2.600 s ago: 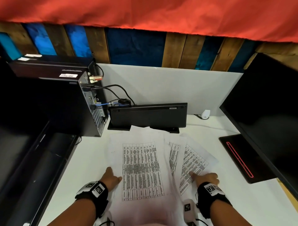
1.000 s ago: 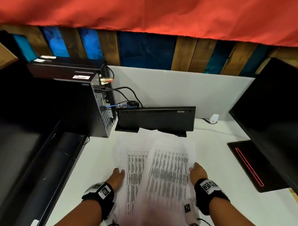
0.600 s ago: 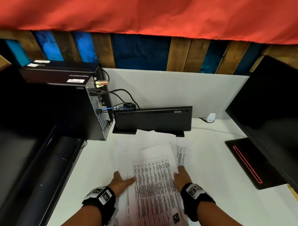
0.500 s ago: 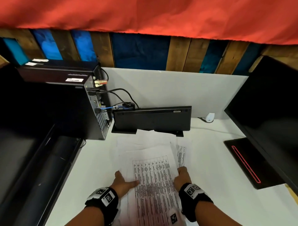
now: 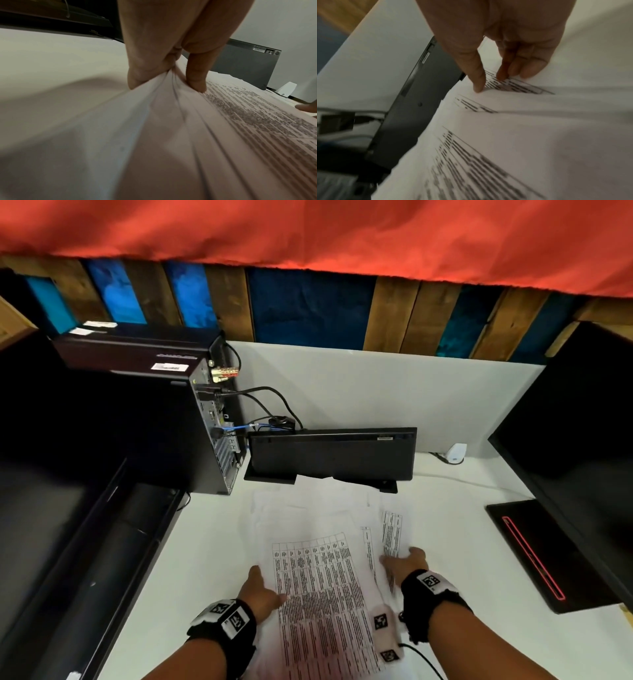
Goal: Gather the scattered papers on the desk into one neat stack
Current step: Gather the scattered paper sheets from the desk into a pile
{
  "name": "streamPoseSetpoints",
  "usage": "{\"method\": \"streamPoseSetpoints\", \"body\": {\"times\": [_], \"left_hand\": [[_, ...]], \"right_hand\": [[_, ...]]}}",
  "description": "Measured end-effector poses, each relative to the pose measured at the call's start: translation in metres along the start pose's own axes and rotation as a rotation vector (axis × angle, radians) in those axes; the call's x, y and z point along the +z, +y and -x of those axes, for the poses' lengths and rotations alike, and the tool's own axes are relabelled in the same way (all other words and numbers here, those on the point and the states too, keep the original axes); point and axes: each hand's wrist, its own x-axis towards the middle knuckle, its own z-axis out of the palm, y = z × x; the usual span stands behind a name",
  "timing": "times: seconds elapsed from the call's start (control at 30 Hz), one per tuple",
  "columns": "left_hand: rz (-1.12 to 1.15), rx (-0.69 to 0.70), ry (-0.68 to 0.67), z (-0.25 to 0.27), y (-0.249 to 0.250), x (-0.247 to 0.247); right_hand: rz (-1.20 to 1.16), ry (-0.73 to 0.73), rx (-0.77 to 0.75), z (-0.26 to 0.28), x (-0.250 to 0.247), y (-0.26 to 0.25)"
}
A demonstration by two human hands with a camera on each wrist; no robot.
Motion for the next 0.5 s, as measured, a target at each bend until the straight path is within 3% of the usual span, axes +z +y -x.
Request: {"method": "streamPoseSetpoints", "body": {"times": [0.07, 0.17, 0.27, 0.43, 0.5], "left_hand": [[0.014, -0.006, -0.005, -0.002, -0.001, 0.000], [0.025, -0.015, -0.014, 0.000, 0.000, -0.002], [0.012, -0.029, -0.003, 0.000, 0.002, -0.002], [-0.045, -0.026, 0.003, 0.002, 0.005, -0.001], [-0.043, -0.029, -0.012, 0.002, 0.007, -0.003]], "right_hand": [[0.053, -0.021, 0.021, -0.003, 0.001, -0.002], [0.325, 0.014, 0.024, -0.011, 0.000, 0.003], [0.168, 0.063, -0.111, -0.001, -0.007, -0.002], [-0.163, 0.374, -0.379, 0.022, -0.042, -0.025], [-0.300, 0.488, -0.571, 0.037, -0.068, -0.043]]}}
